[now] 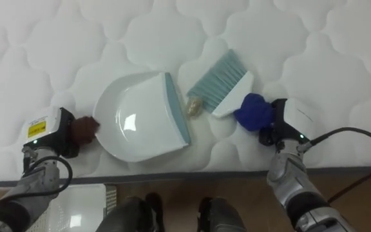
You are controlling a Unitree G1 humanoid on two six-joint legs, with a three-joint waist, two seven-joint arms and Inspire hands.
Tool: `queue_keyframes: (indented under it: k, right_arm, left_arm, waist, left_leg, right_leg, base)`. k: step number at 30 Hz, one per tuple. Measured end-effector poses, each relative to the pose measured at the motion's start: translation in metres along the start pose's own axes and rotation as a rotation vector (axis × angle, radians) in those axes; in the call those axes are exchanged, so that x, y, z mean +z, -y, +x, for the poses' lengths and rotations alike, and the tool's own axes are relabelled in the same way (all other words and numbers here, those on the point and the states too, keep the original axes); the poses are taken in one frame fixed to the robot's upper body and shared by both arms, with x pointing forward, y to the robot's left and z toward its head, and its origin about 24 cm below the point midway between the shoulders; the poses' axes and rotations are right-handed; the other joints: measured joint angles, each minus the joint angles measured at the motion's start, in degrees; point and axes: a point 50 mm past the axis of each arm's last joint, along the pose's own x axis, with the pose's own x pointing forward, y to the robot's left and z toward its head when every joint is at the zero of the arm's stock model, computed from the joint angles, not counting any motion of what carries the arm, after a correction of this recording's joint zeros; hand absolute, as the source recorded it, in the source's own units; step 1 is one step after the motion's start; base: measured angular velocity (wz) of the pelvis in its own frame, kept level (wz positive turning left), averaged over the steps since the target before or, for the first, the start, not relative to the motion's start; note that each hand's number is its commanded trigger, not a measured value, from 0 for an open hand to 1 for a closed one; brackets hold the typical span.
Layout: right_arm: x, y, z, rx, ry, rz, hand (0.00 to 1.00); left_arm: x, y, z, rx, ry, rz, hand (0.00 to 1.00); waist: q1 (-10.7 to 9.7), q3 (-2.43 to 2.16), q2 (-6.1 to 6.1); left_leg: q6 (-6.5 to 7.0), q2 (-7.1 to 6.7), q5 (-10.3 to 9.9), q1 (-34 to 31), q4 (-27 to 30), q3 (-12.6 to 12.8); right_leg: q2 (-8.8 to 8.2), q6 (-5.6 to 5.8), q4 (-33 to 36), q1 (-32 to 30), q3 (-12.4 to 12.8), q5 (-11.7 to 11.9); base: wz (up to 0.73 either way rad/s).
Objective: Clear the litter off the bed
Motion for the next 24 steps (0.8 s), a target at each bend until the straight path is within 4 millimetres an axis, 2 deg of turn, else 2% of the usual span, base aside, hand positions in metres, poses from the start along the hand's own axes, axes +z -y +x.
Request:
queue_keyframes:
  k: [9,10,16,20,24]
  right_arm:
    - [-0.003,0.009,0.007,-0.02,0.039,-0.128,1.0]
    - [-0.004,0.012,0.008,-0.027,0.051,-0.159,1.0]
    - [-0.01,0.024,0.013,-0.063,0.102,-0.399,1.0]
    - [-0.013,0.038,0.02,-0.099,0.146,-0.594,1.0]
    - [-0.017,0.047,0.023,-0.111,0.179,-0.709,1.0]
  left_arm:
    - [0.002,-0.002,0.001,0.01,0.027,0.045,1.0]
    - [0.002,-0.003,0.002,0.018,0.041,0.063,1.0]
    - [0.004,-0.014,0.006,0.063,0.119,0.166,1.0]
    - [0.006,-0.015,0.006,0.07,0.137,0.176,1.0]
    - [0.007,-0.017,0.006,0.076,0.148,0.192,1.0]
  waist:
    - [0.7,0.06,-0.37]
    - [0.8,0.16,-0.69]
    - [1.9,0.03,-2.92]
    - [2.1,0.08,-3.02]
    - [2.5,0.16,-3.19]
  left_leg:
    - [0.15,-0.19,0.0,-0.3,0.5,0.0]
    - [0.16,-0.79,0.0,-0.4,0.4,-0.1]
    - [0.4,-0.88,0.2,-1.1,0.3,-0.5]
    - [0.44,-0.86,0.2,-1.2,0.1,-0.9]
    - [0.42,-0.88,0.2,-1.2,-0.1,-0.9]
  right_leg:
    - [-0.52,-0.05,0.9,-0.4,-0.1,0.0]
    - [-0.86,-0.12,1.1,-0.5,-0.4,-0.2]
    - [-1.01,-0.06,0.9,-1.0,-0.7,-0.2]
    - [-1.11,0.07,0.5,-0.7,-1.5,-0.2]
    - [-1.08,0.06,0.3,-0.7,-1.5,-0.2]
  base:
    - [0.0]
    - [0.08]
    - [0.03]
    - [0.02]
    - [0.0]
